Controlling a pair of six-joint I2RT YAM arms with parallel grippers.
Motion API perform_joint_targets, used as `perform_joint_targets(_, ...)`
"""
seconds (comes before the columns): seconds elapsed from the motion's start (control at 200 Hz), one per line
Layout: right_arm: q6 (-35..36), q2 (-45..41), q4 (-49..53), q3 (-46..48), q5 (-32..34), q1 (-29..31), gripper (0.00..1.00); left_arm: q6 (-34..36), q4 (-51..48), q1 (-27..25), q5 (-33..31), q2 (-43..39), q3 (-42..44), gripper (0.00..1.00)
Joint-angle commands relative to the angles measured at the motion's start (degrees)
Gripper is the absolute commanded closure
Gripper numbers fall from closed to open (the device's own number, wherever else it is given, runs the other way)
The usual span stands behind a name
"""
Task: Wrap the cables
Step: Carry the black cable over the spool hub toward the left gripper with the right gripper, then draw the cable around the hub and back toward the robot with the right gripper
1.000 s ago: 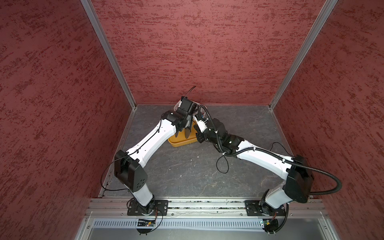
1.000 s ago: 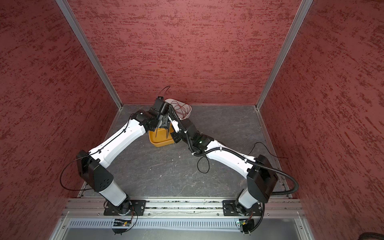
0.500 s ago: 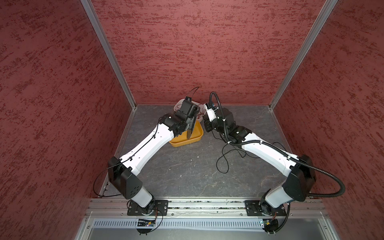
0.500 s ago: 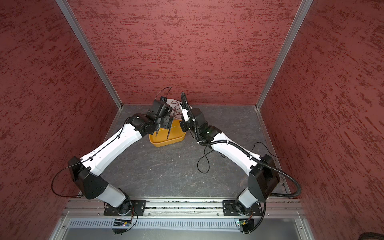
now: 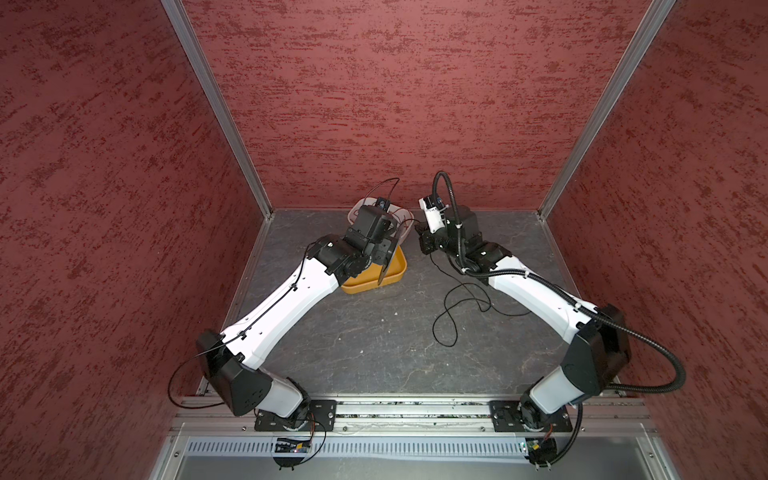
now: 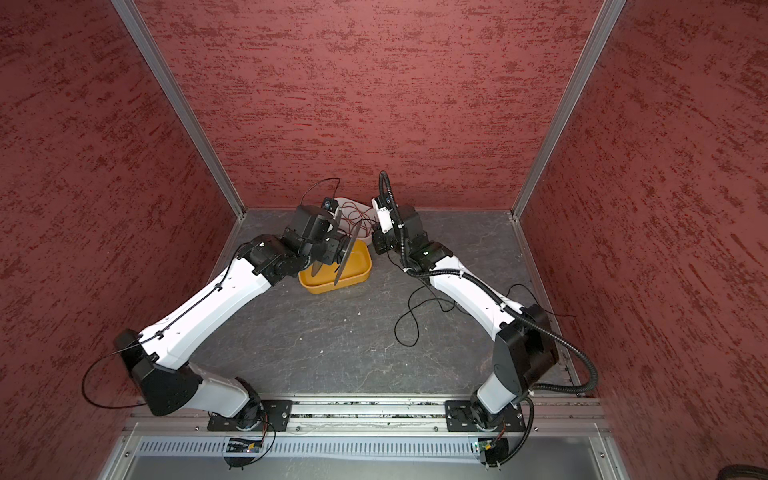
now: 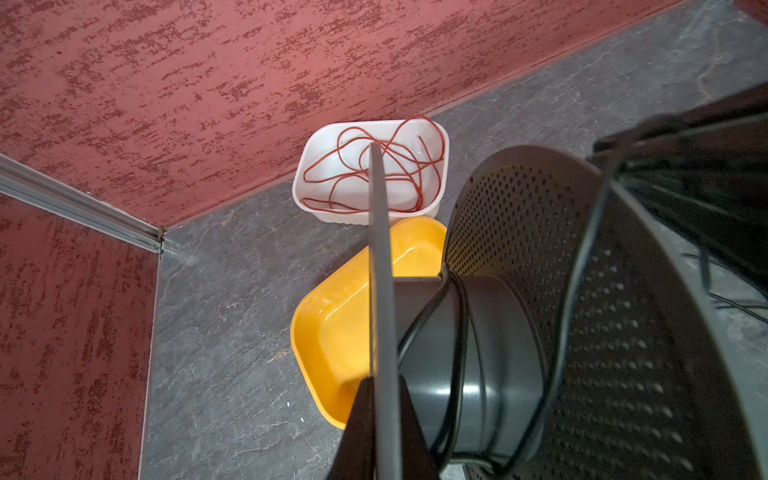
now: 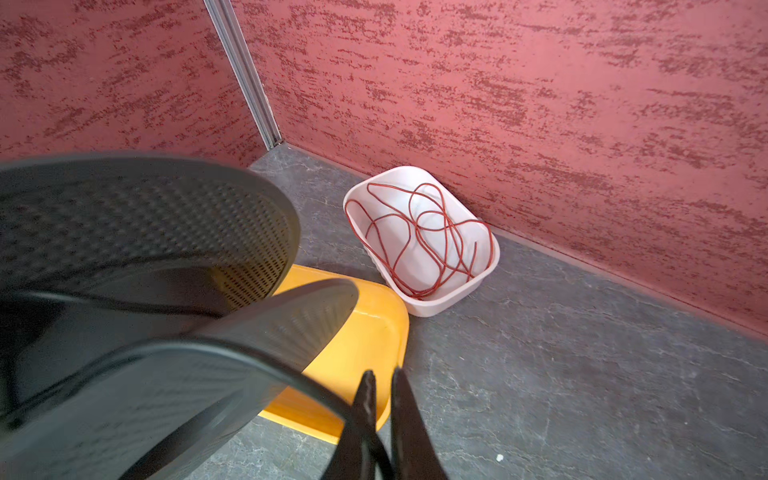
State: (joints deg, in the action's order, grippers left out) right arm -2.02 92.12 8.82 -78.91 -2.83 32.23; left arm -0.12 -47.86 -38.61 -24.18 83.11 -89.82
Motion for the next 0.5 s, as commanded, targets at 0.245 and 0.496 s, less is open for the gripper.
perform_joint_targets(0.245, -3.65, 2.00, -9.11, 6.28, -12.83, -6.40, 0.96, -6.01, 5.18, 5.35, 18.07, -6.07, 0.88, 1.00)
perform_joint_targets(0.496, -8.81, 7.13, -18.04, 13.13, -17.45, -9.64, 0.84, -12.17, 6.15, 9.98, 26.12, -7.43, -0.52, 1.00)
